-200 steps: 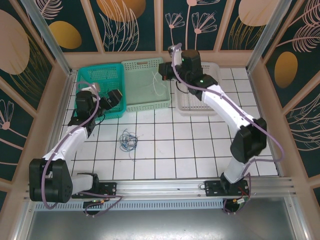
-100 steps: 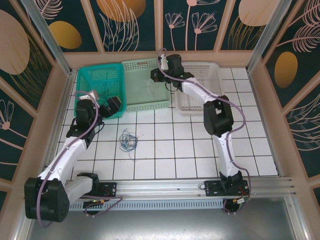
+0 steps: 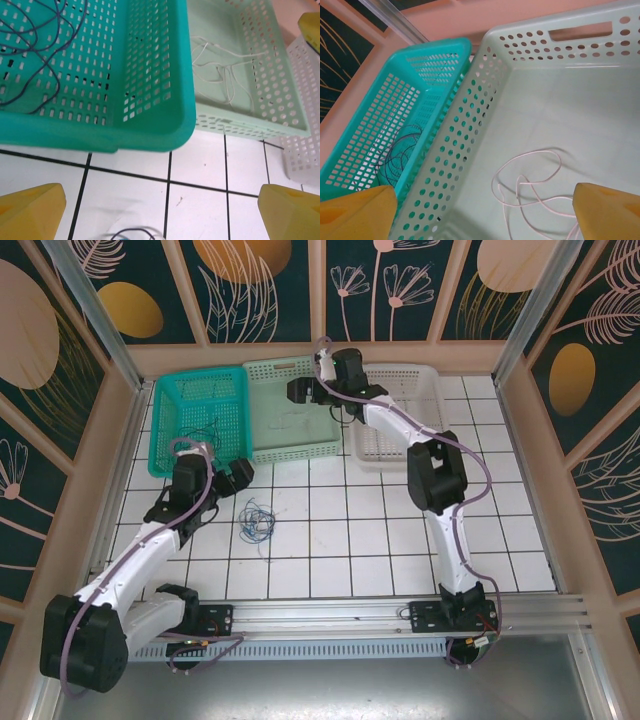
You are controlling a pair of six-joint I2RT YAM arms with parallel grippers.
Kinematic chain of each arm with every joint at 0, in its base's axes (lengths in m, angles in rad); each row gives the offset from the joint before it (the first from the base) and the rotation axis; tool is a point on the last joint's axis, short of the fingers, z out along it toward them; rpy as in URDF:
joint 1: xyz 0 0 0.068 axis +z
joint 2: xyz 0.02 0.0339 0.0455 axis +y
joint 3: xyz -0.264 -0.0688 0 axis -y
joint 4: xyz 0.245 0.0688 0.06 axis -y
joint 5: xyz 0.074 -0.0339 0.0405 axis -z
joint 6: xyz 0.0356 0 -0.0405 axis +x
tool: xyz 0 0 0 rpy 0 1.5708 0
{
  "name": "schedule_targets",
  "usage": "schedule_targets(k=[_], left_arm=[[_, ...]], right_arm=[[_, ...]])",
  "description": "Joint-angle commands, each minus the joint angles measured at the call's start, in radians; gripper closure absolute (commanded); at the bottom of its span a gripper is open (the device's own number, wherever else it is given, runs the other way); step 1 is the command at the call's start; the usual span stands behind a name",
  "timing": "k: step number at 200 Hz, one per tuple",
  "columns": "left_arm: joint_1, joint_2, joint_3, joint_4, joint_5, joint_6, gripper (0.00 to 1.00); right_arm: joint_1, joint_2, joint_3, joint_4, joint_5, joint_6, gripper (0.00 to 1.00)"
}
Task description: Untangle the cables
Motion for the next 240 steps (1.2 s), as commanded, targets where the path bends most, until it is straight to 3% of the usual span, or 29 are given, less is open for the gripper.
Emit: schedule_targets(k=[1, 27, 126, 159, 201, 240], left_arm=[[-0.041, -0.017, -0.006, -0.055, -0.064, -0.018, 0.02], [-0.062, -0.013, -0.022, -0.077, -0.057, -0.037, 0.01], [-0.13, -0.038, -0.121, -0.064, -0.079, -0.11, 0.01], [-0.131, -0.047, -0.117, -0.049, -0.072, -0.126, 0.03], [-0.131, -0.075, -0.086, -0.073, -0.125, -0.126, 0.01], [-0.13, -0.071, -0.049, -0.131, -0.206, -0.114, 0.01]], right_arm=[[0.008, -0.123, -0.052, 0.035, -0.049, -0.002, 0.1], [0.01, -0.193, -0.136, 0.035, -0.069, 0.01, 0.13], [0.038, -0.573, -0.747, 0.262, 0.026, -0.018, 0.18], [0.123, -0.616, -0.903, 0.271, 0.12, -0.039, 0.27], [0.238, -0.598, -0.99, 0.303, 0.147, -0.068, 0.41], [0.337, -0.546, -0.988, 0.349, 0.143, -0.144, 0.43]])
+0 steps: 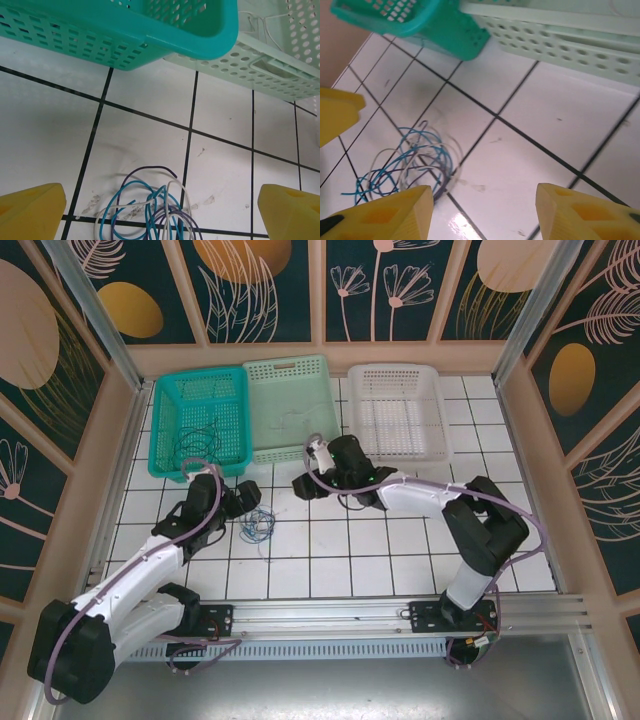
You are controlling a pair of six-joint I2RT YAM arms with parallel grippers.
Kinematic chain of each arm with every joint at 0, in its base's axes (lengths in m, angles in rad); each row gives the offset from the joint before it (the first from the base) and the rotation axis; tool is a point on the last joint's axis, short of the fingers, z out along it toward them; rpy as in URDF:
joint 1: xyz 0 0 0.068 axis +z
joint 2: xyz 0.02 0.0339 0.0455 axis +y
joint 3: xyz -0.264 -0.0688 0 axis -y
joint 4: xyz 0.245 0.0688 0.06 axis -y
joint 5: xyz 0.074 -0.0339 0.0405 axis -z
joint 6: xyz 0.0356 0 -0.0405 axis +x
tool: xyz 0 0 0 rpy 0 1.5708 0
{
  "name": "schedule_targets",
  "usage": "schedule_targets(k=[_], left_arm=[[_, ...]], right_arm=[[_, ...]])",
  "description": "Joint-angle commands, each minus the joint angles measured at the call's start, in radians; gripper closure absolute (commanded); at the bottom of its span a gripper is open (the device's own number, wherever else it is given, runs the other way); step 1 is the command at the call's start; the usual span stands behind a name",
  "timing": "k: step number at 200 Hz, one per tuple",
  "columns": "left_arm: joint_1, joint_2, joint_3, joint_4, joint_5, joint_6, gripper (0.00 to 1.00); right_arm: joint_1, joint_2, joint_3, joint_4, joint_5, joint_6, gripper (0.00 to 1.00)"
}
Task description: Untangle the cables
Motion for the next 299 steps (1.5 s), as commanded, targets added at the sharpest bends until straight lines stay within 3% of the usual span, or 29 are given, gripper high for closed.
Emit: schedule_targets(k=[1, 42, 99, 215, 233, 272, 299], left_arm=[[-0.004, -0.01, 0.053, -0.056, -0.091, -0.001, 0.01], [0.008, -0.077, 0.068, -0.08, -0.139, -0.024, 0.01], [0.127, -0.079, 0.014, -0.035, 0.014, -0.04, 0.01], [0.141, -0.06, -0.025, 0.016, 0.051, -0.042, 0.01], [0.14, -0.06, -0.027, 0.02, 0.054, -0.042, 0.01], [0.141, -0.064, -0.03, 0.018, 0.053, -0.041, 0.01], [0.14, -0.066, -0.03, 0.016, 0.041, -0.037, 0.01]], right_arm=[[0.05, 0.04, 0.002, 0.072, 0.017, -0.074, 0.43], [0.113, 0.154, 0.074, 0.102, -0.014, -0.094, 0.43], [0.163, 0.291, 0.194, 0.124, -0.024, -0.118, 0.42], [0.195, 0.457, 0.348, 0.069, 0.008, -0.164, 0.43], [0.197, 0.476, 0.371, 0.079, -0.004, -0.15, 0.48], [0.197, 0.417, 0.314, 0.115, 0.033, -0.121, 0.81], [0.192, 0.313, 0.22, 0.116, 0.07, -0.113, 0.89]])
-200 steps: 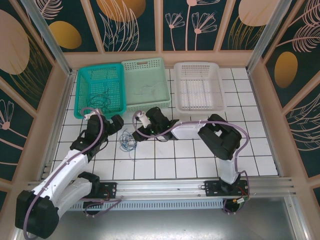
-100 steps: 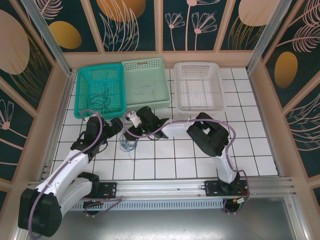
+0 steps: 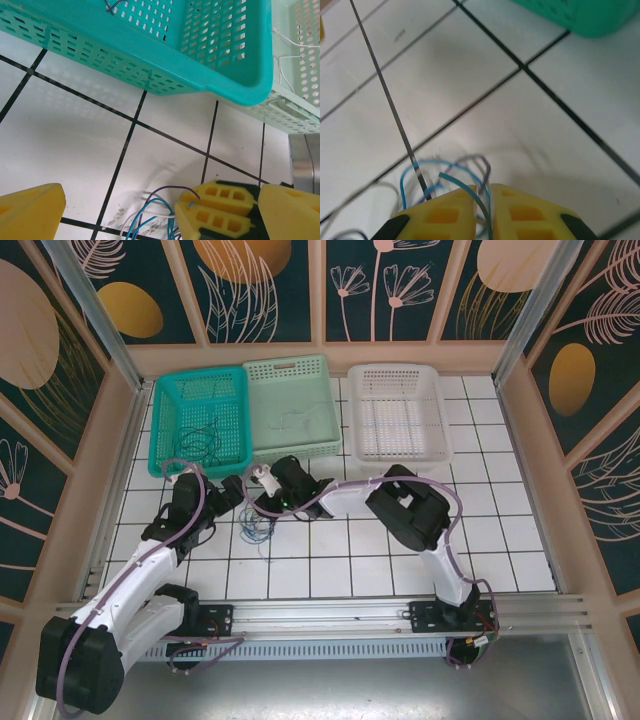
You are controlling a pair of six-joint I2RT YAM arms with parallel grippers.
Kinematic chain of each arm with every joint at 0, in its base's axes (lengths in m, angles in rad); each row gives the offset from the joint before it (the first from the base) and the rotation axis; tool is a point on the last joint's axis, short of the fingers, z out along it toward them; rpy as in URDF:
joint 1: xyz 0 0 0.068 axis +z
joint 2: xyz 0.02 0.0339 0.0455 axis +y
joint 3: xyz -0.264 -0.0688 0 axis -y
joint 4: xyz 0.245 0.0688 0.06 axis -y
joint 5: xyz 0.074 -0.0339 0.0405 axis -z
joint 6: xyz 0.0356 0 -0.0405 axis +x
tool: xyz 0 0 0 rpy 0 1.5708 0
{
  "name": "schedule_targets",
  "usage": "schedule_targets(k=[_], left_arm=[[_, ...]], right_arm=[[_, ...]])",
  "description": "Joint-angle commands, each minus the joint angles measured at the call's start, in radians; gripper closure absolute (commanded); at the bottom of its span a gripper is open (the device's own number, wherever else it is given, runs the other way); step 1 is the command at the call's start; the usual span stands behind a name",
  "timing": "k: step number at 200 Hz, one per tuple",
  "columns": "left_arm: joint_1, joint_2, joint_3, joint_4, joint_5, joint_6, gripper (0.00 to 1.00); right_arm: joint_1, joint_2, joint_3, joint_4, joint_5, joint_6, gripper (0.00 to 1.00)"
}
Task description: Untangle the cables
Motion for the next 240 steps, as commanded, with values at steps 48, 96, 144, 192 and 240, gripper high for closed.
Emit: schedule_targets(k=[48, 96, 144, 192, 240], left_arm=[[0.005, 0.009, 0.011, 0.03, 0.043, 0.045, 0.02], [-0.061, 0.068, 0.01, 0.148, 0.166, 0.08, 0.02], [-0.158, 0.133, 0.02, 0.314, 0.278, 0.127, 0.04], [-0.178, 0.114, 0.024, 0.365, 0.326, 0.174, 0.07], [-0.23, 0.147, 0.042, 0.411, 0.365, 0.227, 0.21]], right_arm=[[-0.007, -0.317, -0.183, -0.012, 0.084, 0.021, 1.0], [-0.05, -0.507, -0.235, -0.109, 0.142, 0.006, 1.0], [-0.088, -0.632, -0.268, -0.141, 0.107, 0.016, 1.0], [-0.122, -0.737, -0.313, -0.126, 0.035, 0.042, 0.99], [-0.127, -0.759, -0.333, -0.126, 0.02, 0.065, 0.99]])
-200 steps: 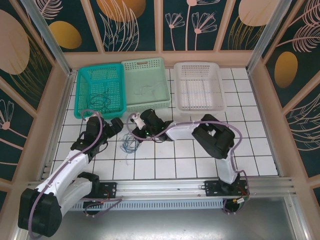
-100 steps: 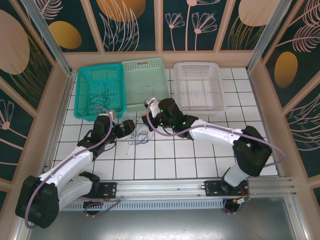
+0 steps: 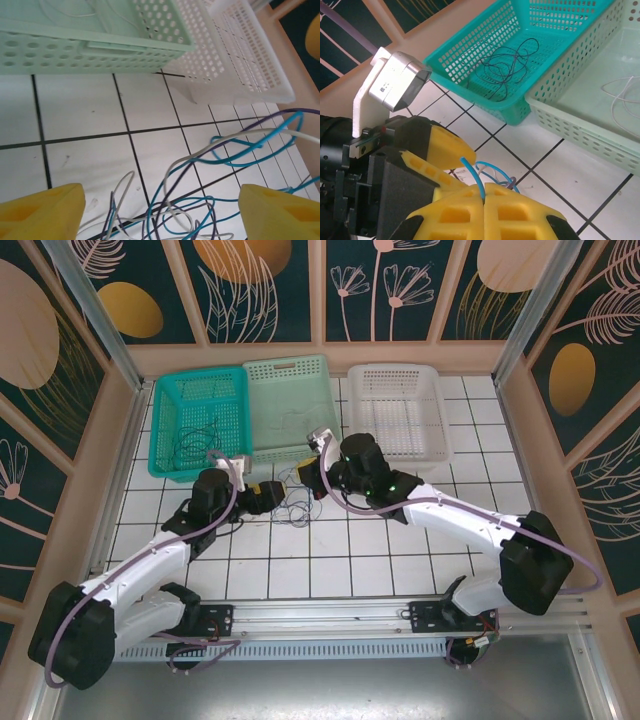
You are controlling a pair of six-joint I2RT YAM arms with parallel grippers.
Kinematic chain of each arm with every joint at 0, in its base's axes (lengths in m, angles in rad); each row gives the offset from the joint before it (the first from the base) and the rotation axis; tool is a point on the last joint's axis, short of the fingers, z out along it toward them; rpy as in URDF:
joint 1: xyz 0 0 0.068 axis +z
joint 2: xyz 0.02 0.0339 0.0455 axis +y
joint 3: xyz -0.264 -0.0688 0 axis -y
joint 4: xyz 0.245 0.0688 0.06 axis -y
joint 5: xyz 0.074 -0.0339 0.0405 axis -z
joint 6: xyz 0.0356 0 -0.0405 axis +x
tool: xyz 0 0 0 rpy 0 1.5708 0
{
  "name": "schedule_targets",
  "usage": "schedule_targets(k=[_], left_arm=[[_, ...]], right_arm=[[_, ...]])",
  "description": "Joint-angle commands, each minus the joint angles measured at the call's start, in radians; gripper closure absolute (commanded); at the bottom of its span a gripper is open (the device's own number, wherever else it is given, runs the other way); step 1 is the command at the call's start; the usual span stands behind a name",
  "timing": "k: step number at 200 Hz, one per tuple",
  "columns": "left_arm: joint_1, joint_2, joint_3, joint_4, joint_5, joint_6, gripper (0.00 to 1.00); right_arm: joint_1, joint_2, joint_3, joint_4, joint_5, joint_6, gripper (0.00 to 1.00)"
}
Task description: Untangle the cables
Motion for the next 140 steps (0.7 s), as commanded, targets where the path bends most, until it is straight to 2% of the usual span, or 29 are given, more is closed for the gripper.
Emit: schedule_targets(k=[1, 35, 79, 94, 121, 137, 140], left_arm=[[-0.027, 0.016, 0.036, 0.059, 0.034, 0.056, 0.21], [-0.053, 0.027, 0.039, 0.12, 0.043, 0.092, 0.15], [-0.058, 0.112, 0.087, 0.152, 0.089, 0.151, 0.25], [-0.059, 0.15, 0.107, 0.164, 0.102, 0.16, 0.39], [-0.059, 0.18, 0.125, 0.177, 0.097, 0.169, 0.82], [-0.06, 0.173, 0.13, 0.165, 0.084, 0.181, 1.0], [-0.06, 0.171, 0.129, 0.162, 0.079, 0.182, 1.0]], right_arm=[[-0.008, -0.032, -0.023, -0.002, -0.031, 0.023, 0.99], [-0.022, -0.049, -0.03, -0.006, -0.055, 0.03, 0.99], [-0.034, -0.062, -0.039, -0.003, -0.115, 0.041, 0.99], [-0.041, -0.068, -0.043, -0.008, -0.127, 0.042, 0.98], [-0.069, -0.093, -0.065, -0.026, -0.127, 0.051, 0.96], [-0.095, -0.115, -0.084, -0.055, -0.092, 0.065, 0.85], [-0.1, -0.117, -0.088, -0.063, -0.082, 0.067, 0.84]])
